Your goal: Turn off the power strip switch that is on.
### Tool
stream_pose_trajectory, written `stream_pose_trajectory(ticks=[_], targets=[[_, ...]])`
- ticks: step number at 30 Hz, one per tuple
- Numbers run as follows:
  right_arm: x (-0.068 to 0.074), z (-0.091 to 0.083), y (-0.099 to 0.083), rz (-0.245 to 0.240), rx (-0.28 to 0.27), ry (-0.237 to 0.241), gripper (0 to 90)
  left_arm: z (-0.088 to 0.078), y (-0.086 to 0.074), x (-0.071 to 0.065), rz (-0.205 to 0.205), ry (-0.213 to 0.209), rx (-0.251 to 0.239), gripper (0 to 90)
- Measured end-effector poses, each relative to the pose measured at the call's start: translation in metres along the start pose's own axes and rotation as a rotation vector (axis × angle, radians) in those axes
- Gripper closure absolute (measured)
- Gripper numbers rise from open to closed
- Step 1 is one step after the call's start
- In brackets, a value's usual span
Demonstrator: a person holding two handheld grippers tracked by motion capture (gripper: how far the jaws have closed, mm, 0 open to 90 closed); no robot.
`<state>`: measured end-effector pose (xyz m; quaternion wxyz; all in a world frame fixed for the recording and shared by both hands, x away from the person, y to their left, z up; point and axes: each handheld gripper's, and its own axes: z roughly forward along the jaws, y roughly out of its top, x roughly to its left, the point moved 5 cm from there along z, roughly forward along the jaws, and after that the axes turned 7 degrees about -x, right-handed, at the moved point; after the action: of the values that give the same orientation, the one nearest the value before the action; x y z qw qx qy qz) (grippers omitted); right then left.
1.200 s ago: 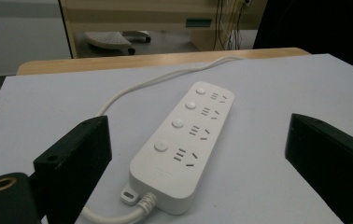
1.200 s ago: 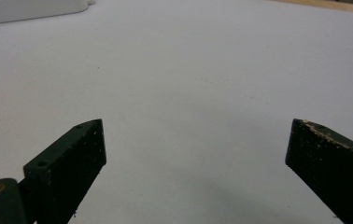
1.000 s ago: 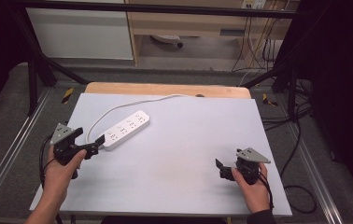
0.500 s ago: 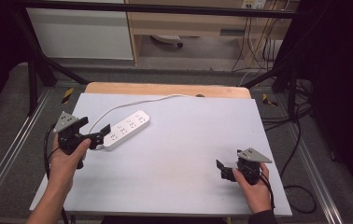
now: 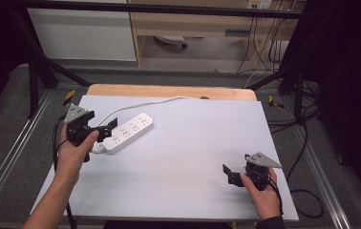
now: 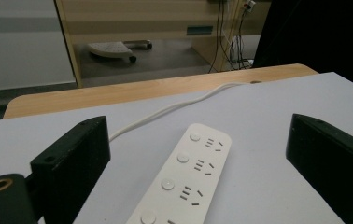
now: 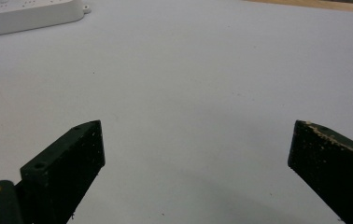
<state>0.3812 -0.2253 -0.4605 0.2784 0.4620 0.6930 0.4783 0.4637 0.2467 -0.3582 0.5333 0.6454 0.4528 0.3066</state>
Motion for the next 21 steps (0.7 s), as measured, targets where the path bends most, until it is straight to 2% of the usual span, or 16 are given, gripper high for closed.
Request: stream_pose_trajectory(ticks=[3, 10, 16, 21], targets=[[-0.002, 0.000, -0.001, 0.014, 0.001, -0.002, 4.4, 0.005, -0.002, 0.003, 0.009, 0.011, 0.017, 6.5], [-0.001, 0.004, -0.003, 0.004, 0.016, -0.005, 4.3, 0.013, -0.008, 0.008, 0.010, 0.019, 0.039, 6.5], [0.000, 0.006, -0.003, -0.008, 0.028, 0.001, 4.1, 0.023, -0.015, 0.017, 0.001, 0.037, 0.084, 6.9], [-0.001, 0.006, -0.003, -0.007, 0.025, 0.003, 4.0, 0.029, -0.020, 0.018, 0.003, 0.054, 0.101, 7.3]])
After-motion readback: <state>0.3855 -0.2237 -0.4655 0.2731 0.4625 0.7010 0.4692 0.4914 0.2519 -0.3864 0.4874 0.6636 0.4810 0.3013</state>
